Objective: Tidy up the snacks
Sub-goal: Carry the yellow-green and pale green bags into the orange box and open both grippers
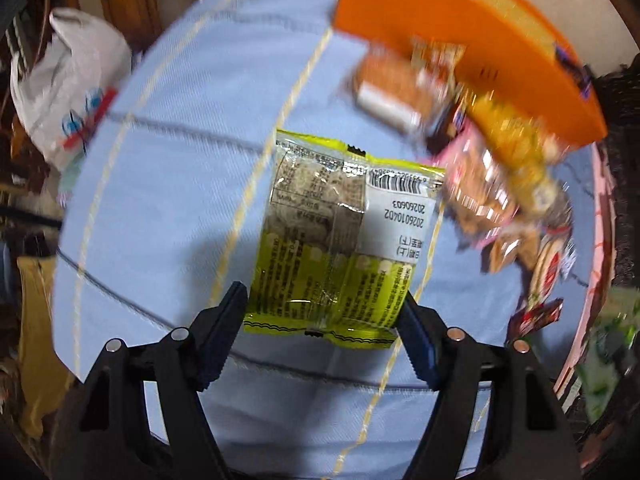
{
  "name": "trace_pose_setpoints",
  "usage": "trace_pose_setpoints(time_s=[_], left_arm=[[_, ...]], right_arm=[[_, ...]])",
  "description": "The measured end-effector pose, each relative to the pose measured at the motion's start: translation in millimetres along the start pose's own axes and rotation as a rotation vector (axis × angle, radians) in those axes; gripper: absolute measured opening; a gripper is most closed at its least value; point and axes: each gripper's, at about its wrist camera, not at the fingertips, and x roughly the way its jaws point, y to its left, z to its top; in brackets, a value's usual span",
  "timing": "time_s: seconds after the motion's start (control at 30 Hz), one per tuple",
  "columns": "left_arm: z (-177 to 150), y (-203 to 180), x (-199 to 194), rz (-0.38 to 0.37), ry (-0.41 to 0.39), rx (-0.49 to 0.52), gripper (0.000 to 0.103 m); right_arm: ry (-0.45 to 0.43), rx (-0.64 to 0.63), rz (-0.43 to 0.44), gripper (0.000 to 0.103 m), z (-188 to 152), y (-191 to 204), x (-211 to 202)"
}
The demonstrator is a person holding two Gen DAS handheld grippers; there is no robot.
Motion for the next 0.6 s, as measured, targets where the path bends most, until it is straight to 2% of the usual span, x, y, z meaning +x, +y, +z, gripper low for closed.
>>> trace_pose_setpoints(time_s=[0.03, 0.17, 0.27, 0.37, 0.43, 0.47, 0.5, 0.57, 0.6], left_arm=[[8, 1, -7, -0.003, -0.015, 0.009, 0.071], [71, -7, -23, -0.024, -0.104, 0.054, 0.071], [127, -25, -44, -0.055, -0.170, 0.085, 0.071], [193, -42, -70, -0.066, -0.247, 0.115, 0.072], [232, -61, -70, -0.065, -0.271, 0.132, 0.072], [246, -69, -67, -0.074, -0.267, 0.144, 0.073], [262, -77, -61, -0.091, -0.266, 0.149, 0.074], [272, -89, -55, -0.096, -0.282, 0.178, 0.076], [272, -94, -55, -0.089, -0.319, 0.212, 0.082]], right_arm=[[-0.014, -0.008, 0.004, 0.044, 9, 5, -1], [-0.086, -0.042, -0.004, 0.044, 56, 22, -3], [-0.148, -0.073, -0.011, 0.044, 105, 35, -1], [-0.192, -0.085, -0.045, 0.046, 166, 49, 19], [-0.218, -0.069, -0.078, 0.051, 198, 52, 37], [-0.201, -0.051, -0.090, 0.068, 213, 50, 52], [-0.191, -0.028, -0.107, 0.075, 220, 49, 62], [-0.218, 0.015, -0.185, 0.087, 225, 47, 71], [-0.253, 0.017, -0.232, 0.091, 221, 47, 70]])
